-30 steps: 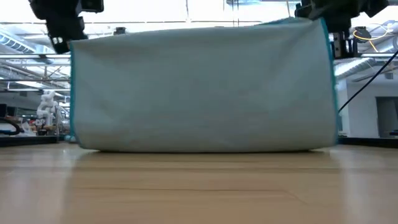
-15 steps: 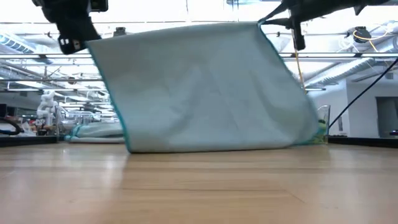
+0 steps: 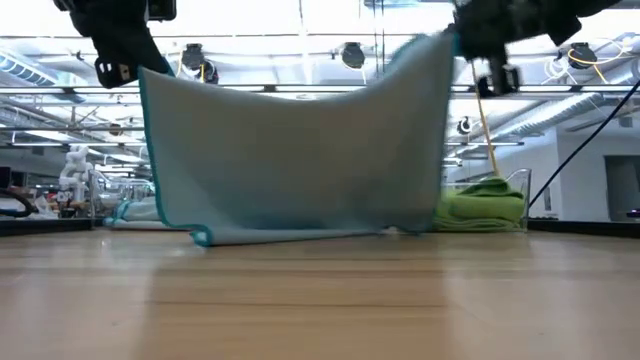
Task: Sort microfiber towel by color & place in baskets
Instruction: Fold the blue towel
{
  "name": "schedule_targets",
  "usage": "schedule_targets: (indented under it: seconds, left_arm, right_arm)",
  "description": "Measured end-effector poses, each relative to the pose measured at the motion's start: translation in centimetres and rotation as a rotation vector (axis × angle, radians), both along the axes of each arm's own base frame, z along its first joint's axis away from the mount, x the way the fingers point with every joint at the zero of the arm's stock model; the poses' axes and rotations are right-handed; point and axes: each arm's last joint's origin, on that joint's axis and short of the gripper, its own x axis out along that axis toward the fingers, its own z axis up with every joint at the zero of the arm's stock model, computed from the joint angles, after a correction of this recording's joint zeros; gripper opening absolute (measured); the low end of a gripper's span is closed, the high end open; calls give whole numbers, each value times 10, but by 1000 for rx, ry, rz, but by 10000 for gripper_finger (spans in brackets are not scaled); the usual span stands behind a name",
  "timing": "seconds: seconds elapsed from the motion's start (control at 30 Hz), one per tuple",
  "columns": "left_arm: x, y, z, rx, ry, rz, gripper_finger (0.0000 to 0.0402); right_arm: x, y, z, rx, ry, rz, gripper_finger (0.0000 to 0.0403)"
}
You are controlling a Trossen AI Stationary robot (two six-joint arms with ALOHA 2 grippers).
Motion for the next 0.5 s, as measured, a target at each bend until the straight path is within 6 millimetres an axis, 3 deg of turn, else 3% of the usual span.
schedule_targets:
  seconds: [0.23,0.5]
  left_arm:
    - [-2,0,2,-33,-1,-2,4]
    - [-21,7,27,-25,-33,19,3]
  right_arm:
    - [-17,9,-21,85,230,150,2]
    - [-4,4,-5,28,58,44,2]
